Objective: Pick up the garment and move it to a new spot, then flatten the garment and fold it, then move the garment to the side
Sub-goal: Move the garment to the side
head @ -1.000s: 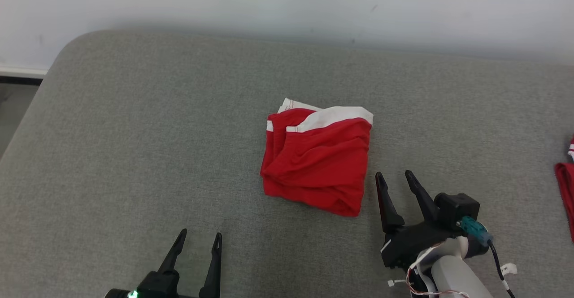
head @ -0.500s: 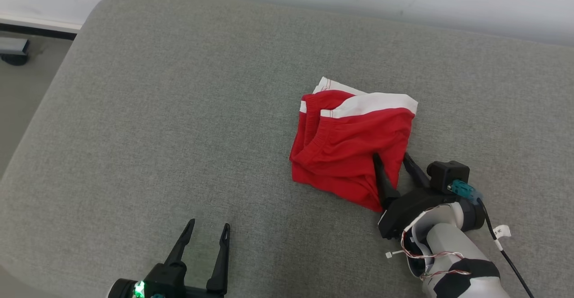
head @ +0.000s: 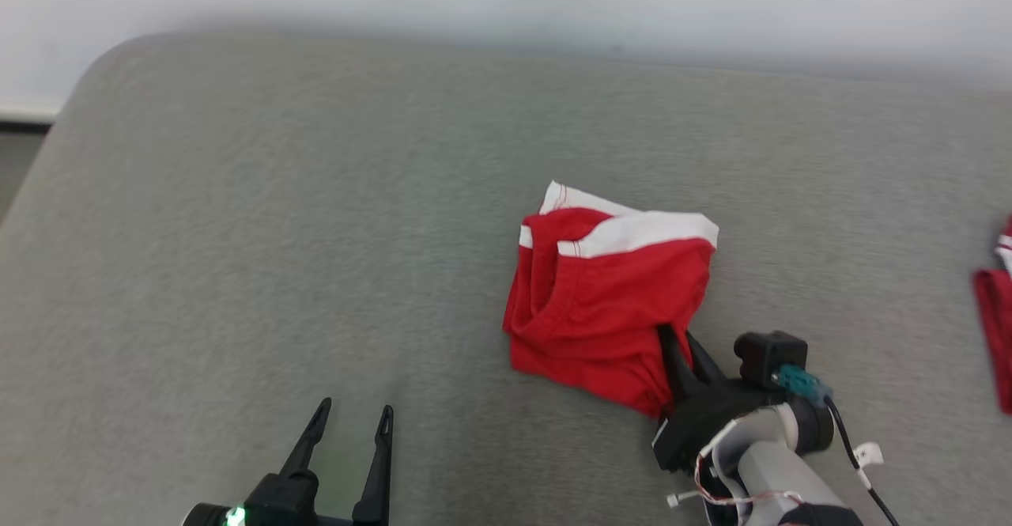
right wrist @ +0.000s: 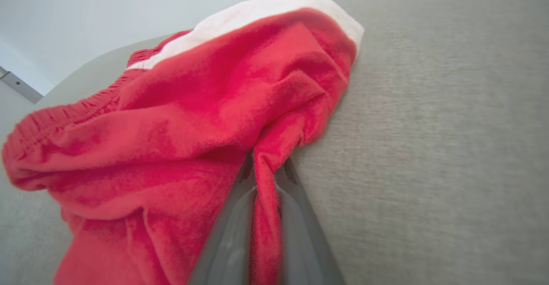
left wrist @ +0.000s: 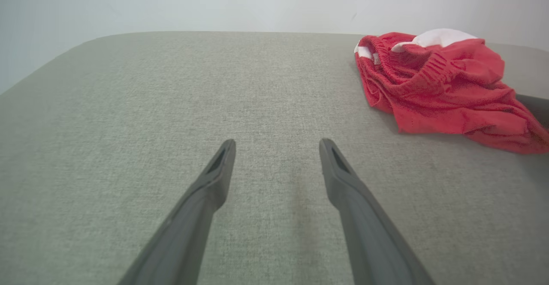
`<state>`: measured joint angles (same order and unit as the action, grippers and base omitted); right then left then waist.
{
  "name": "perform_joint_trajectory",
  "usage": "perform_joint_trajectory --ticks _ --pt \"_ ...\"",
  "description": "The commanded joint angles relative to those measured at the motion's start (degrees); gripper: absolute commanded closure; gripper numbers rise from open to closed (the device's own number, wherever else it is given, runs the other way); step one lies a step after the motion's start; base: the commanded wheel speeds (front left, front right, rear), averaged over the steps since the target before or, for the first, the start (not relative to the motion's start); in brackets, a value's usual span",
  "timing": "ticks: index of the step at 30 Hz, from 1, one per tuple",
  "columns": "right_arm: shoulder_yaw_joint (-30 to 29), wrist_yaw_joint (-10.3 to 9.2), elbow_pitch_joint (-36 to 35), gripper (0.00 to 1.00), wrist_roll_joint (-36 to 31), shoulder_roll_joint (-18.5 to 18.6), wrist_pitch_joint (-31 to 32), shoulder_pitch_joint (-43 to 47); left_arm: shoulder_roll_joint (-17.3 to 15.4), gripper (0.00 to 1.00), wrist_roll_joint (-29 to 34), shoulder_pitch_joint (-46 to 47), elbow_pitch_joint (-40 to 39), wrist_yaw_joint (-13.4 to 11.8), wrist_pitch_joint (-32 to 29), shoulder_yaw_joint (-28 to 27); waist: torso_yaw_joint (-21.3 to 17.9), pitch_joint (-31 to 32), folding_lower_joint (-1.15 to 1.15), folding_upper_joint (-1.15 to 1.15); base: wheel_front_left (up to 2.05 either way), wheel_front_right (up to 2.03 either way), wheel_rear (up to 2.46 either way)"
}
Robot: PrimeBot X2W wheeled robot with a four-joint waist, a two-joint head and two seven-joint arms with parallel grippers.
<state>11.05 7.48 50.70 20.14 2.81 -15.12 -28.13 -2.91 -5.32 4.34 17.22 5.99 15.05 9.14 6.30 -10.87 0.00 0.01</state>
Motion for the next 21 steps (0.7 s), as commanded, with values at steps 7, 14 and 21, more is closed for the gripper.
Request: perform_joint_trajectory --ticks 7,14,21 --pt "0.1 -0.02 -1.9 1.00 -1.1 0.2 0.0 4.8 0.0 0.00 0.4 -0.3 0.1 0.4 0.2 -0.8 -17.7 4.4 0.00 -0.01 0.00 0.00 0.00" --pt "2.8 -0.02 -3.6 1.00 1.2 0.1 0.0 6.0 0.0 0.00 -0.3 0.7 0.0 0.6 0.2 -0.8 -27.7 3.6 0.00 -0.01 0.00 0.00 0.00" --pt "4.7 -0.02 -4.5 1.00 2.8 0.1 0.0 5.6 0.0 0.00 1.0 2.2 0.6 0.9 0.2 -0.9 -32.8 1.9 0.00 -0.01 0.00 0.00 0.00"
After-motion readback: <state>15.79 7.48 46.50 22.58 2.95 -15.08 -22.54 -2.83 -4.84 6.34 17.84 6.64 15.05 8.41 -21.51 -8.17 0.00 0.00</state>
